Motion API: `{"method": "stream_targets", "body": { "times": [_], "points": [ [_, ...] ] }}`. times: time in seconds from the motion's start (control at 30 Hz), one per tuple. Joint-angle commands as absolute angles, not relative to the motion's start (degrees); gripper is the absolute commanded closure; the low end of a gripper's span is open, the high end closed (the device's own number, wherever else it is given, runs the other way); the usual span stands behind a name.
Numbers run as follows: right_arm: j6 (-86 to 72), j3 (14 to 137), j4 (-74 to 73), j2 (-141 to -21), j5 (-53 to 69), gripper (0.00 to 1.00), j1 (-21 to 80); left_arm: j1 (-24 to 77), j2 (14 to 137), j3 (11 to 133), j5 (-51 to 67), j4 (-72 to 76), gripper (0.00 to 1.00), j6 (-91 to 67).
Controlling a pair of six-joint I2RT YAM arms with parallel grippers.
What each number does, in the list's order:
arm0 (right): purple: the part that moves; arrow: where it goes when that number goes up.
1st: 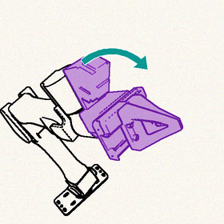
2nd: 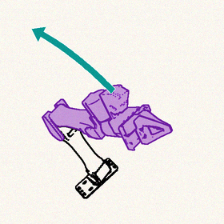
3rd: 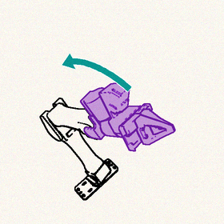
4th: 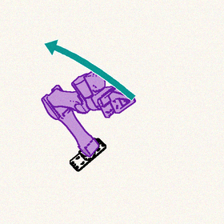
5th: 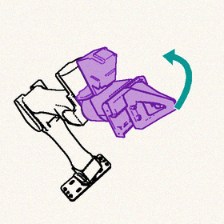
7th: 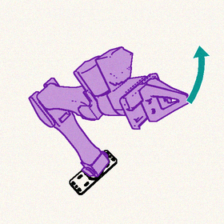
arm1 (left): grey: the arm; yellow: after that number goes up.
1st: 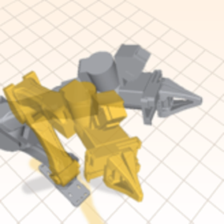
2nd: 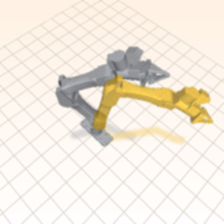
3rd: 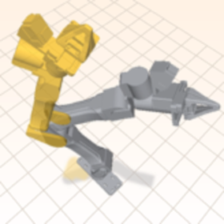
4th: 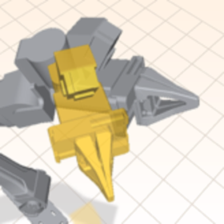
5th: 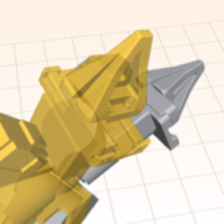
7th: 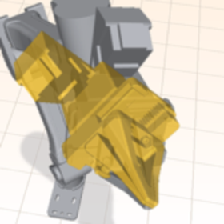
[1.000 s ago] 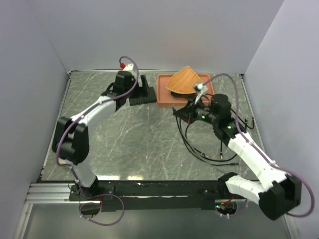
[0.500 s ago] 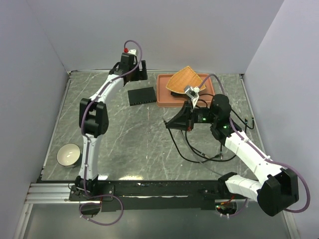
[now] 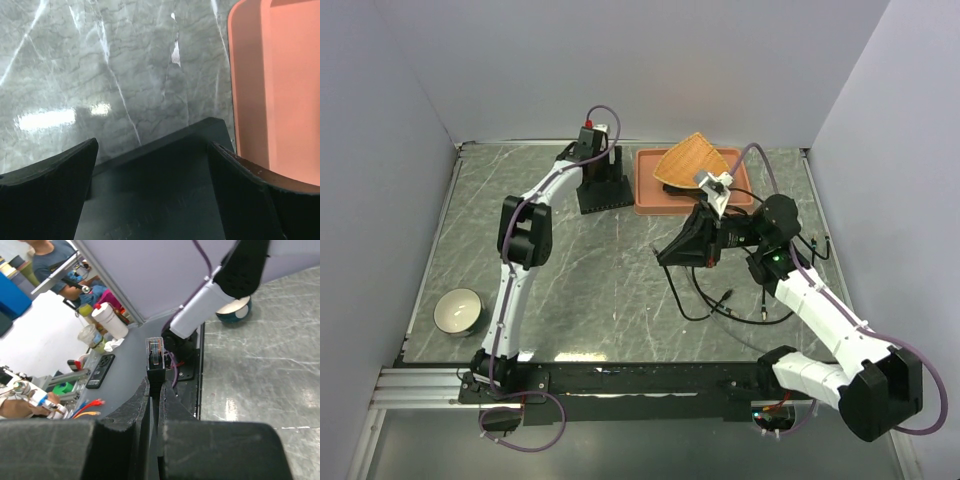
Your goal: Insert the plug into the switch port
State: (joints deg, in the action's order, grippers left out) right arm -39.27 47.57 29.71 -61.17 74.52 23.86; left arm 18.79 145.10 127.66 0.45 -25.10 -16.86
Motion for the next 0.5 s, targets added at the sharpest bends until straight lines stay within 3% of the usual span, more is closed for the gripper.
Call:
{"method": "stream_targets", "body": {
  "times": [0.0,0.27,0.47],
  "points": [
    [-43.5,49.31,37.16,-58.62,76.29,1.0,23.73,20.3,145.2,127.02,0.18,-27.16,0.04,-14.77],
    [-47.46,49.04,41.74,-58.27,76.11,1.0,23.82,20.57,136.85,108.93,1.67,-22.77,0.01,-16.87],
    [-46.77,48.52,41.32,-58.53,75.59,1.0,24.52,21.36,129.91,94.43,3.87,-19.08,0.06,-19.33]
  ]
}}
